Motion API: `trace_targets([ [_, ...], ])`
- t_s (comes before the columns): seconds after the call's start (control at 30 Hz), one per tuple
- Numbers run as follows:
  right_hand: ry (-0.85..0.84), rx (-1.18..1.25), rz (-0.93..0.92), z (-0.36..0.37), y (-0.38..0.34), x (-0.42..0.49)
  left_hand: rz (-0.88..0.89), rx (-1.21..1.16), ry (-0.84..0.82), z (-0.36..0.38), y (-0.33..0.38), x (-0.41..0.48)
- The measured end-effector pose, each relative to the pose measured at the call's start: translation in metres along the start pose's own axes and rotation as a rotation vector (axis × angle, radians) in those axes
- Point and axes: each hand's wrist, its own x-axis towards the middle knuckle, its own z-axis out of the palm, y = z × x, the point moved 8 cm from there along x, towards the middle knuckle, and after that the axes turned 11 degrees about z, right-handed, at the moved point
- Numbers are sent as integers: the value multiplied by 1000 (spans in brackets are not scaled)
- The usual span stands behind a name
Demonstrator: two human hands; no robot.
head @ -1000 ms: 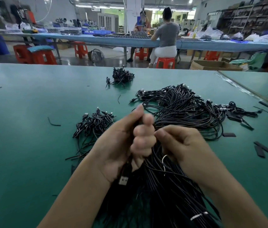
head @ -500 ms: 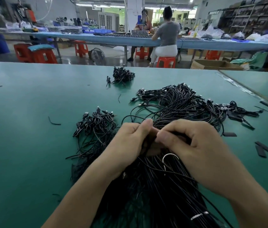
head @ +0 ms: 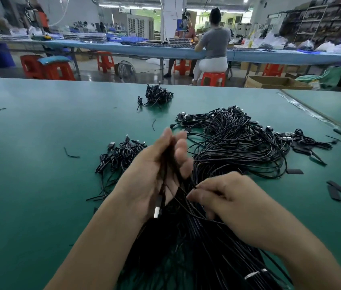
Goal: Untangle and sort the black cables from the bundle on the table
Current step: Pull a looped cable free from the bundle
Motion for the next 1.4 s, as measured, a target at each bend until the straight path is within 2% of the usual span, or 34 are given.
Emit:
trace_targets([
  [0.1, -60, -125, -36, 9, -10, -6, 183, 169, 72, -13, 9, 5],
  [0.2, -3, -155, -157, 1, -25, -15, 268, 516, 98, -21, 7, 5],
  [0.27, 146, -123, -240, -17, -31, -19, 230, 726, 28, -15, 2, 1],
  [0.33, 301, -45, -266, -37, -29, -22, 26, 818, -131, -5, -16, -8],
  [0.4, 363, 54, -275, -47, -25, -23, -174, 838, -258, 3, -32, -18],
  [0.53, 339, 190, -279, -50, -13, -16, -205, 832, -247, 2, -29, -20],
  [0.67, 47, 461, -211, -32, -2, -2, -351, 594, -312, 7, -34, -27],
  [0.83, -156, 481, -269, -20, -9, -7, -452, 362, -441, 17, -39, -37],
  [1.0, -19, 412, -241, -27, -4, -3, -388, 418, -389, 10, -39, -30],
  [1.3, 209, 239, -244, -30, -3, -1, -148, 973, -218, -4, -21, -15],
  [1.33, 236, 242, -253, -29, -6, -2, -131, 979, -189, -4, -20, -16],
  [1.4, 291, 270, -275, -30, -11, -4, -190, 838, -169, 0, -28, -20],
])
